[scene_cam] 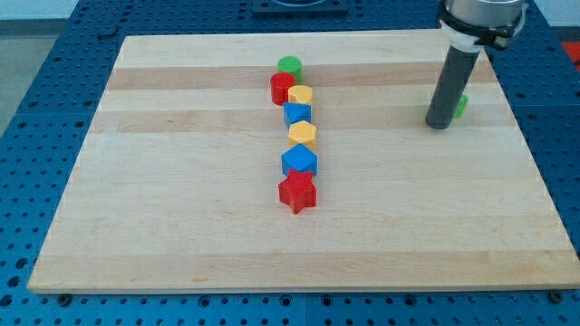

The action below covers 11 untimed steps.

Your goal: Move your arm closer to the green circle

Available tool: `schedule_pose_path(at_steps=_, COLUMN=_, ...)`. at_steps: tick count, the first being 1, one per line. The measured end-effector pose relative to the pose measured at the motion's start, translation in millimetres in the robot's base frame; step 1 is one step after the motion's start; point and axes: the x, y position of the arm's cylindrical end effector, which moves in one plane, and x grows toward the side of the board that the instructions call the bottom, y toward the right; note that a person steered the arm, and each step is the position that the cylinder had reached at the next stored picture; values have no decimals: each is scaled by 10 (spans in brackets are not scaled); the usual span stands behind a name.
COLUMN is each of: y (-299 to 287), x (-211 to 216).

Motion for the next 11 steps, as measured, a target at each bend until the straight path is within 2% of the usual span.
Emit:
schedule_pose_path(at_steps=1, y=-314, x=-258)
schedule_pose_path(at_steps=3, y=-560, x=-1418)
schedule_pose_path(at_steps=4, y=-1111, x=-1792)
schedule_pose_path(at_steps=5, y=-1707, x=-1917)
schedule_pose_path(at_steps=6, y=-2175, x=-1774)
schedule_pose_path(at_steps=7, y=-2219, x=-1472)
schedule_pose_path(at_steps=9, y=-2137, x=-1362)
schedule_pose_path(at_steps=11, y=-1820, x=-1309)
